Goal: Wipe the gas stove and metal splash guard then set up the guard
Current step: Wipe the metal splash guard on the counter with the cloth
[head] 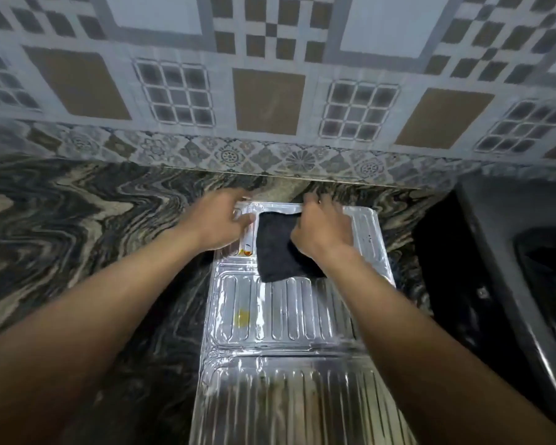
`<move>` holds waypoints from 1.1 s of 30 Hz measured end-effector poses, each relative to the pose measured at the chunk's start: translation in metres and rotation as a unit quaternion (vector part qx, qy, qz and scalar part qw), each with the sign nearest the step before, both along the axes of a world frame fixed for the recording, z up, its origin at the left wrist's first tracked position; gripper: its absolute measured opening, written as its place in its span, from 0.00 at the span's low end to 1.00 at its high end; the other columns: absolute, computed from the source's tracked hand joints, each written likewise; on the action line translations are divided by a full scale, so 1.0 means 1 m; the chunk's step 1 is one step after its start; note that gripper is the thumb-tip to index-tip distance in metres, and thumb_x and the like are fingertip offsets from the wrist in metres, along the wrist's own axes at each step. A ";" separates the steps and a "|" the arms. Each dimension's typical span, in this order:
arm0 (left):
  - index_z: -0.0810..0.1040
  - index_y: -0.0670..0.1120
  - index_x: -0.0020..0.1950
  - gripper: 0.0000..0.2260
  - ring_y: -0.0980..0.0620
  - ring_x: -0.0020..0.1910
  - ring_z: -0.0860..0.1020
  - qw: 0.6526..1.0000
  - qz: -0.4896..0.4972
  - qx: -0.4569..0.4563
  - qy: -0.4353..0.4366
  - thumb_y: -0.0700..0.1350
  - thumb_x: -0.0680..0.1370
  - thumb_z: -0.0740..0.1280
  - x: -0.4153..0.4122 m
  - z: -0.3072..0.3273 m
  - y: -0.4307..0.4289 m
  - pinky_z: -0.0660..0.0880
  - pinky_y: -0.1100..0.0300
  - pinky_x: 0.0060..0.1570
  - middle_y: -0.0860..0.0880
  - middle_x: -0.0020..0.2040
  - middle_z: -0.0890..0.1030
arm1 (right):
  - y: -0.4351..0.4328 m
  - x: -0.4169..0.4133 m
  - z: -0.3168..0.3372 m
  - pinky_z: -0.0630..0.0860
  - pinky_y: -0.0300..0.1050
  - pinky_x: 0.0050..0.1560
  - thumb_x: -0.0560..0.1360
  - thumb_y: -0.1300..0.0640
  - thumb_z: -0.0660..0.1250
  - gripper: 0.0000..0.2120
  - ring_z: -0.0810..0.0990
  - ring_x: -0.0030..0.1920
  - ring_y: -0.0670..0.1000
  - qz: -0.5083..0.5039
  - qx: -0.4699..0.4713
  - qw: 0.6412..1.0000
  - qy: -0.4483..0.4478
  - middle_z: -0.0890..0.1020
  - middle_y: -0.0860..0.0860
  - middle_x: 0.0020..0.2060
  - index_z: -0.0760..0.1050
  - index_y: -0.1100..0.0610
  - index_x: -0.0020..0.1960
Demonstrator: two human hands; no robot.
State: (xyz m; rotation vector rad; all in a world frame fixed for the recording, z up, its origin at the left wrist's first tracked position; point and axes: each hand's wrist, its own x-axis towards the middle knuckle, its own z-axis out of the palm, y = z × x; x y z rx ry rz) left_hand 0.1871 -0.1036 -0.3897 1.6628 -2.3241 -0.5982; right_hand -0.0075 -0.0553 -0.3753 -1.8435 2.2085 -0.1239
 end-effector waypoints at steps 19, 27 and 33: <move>0.32 0.51 0.79 0.71 0.50 0.76 0.30 0.935 -0.173 0.113 -0.290 0.84 0.50 0.61 0.053 -0.019 -0.002 0.36 0.36 0.74 0.54 0.77 0.31 | 0.010 0.026 -0.075 0.36 0.68 0.74 0.85 0.48 0.45 0.24 0.44 0.80 0.52 0.114 -0.041 0.993 -0.013 0.52 0.50 0.81 0.53 0.47 0.80; 0.31 0.51 0.78 0.71 0.51 0.77 0.32 0.938 -0.173 0.111 -0.280 0.85 0.50 0.61 0.054 -0.021 -0.002 0.36 0.36 0.74 0.55 0.76 0.30 | -0.016 0.040 -0.073 0.36 0.72 0.73 0.85 0.47 0.45 0.23 0.46 0.80 0.53 0.164 -0.043 0.985 -0.032 0.55 0.49 0.80 0.55 0.48 0.80; 0.32 0.50 0.79 0.71 0.50 0.78 0.33 0.942 -0.173 0.115 -0.263 0.84 0.50 0.62 0.056 -0.025 -0.004 0.36 0.36 0.74 0.53 0.79 0.32 | 0.010 0.027 -0.067 0.36 0.67 0.75 0.86 0.52 0.47 0.21 0.53 0.79 0.52 0.157 -0.067 0.971 -0.164 0.63 0.50 0.78 0.61 0.49 0.78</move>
